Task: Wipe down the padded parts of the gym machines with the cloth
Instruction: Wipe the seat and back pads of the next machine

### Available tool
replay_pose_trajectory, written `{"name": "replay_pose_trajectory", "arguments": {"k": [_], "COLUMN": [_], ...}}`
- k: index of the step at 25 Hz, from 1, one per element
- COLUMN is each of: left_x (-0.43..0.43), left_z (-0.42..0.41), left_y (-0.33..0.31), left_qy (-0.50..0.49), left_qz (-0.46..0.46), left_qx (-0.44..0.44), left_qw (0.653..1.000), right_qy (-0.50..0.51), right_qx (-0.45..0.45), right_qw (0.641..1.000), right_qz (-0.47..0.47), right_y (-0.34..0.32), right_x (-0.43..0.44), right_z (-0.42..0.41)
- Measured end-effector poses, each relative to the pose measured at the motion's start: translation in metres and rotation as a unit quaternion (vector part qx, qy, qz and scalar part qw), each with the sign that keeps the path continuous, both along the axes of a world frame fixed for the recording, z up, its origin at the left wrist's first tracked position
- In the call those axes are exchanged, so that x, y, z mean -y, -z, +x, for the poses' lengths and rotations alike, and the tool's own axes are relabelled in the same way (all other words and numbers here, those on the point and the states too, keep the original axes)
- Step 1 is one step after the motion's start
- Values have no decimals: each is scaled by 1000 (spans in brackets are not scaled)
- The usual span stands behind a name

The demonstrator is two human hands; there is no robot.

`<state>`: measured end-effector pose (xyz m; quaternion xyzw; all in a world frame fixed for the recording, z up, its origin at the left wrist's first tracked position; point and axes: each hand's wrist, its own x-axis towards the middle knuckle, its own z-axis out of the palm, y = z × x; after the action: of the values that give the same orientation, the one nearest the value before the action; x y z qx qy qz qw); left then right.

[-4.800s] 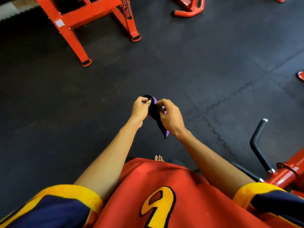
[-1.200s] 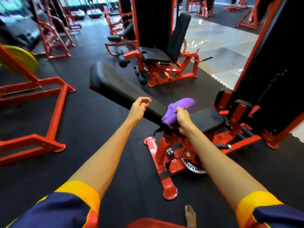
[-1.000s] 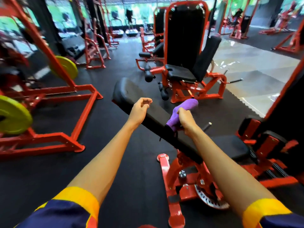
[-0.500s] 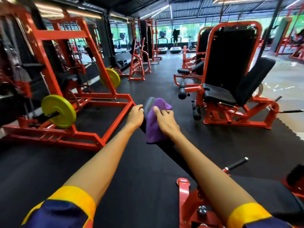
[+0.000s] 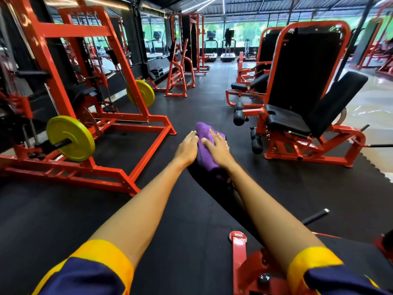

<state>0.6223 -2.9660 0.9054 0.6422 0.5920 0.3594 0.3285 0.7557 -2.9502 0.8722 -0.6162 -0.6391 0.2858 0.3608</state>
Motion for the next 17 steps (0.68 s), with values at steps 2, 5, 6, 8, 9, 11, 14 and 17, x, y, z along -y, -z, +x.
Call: {"name": "replay_pose_trajectory", "arguments": {"k": [2,5,6,8,9,11,14,17], "left_x": [-5,-14,-15,-21,-24,-31,-33,-40], "left_z": [-2,-4,-4,-4,-4,-5,-5,-5], "left_y": [1,5,6,10,10,11,8,4], "left_qy": [4,17,21,25,29,48,69,84], "left_qz": [-6,-8,-6,-1,2,0,0,5], "left_qx": [3,9,11,5,0,-14,-27,-20], "left_qw": [1000,1000,1000,1000,1000,999,997,996], "right_qy": [35,60,62,49,29,-2,-34,-26], "right_qx": [-28,-58,-66,-73,-71,-49,-31,-21], "right_qw": [998,995,995,996,997,998,998,999], "right_qz": [-42,-55,-49,-29,-15,27,51,31], "right_y": [3,9,14,21,25,25,13,3], "right_x": [-26,-21,-8,26,39,43,13,-26], "right_z": [6,9,10,11,11,7,3,7]}}
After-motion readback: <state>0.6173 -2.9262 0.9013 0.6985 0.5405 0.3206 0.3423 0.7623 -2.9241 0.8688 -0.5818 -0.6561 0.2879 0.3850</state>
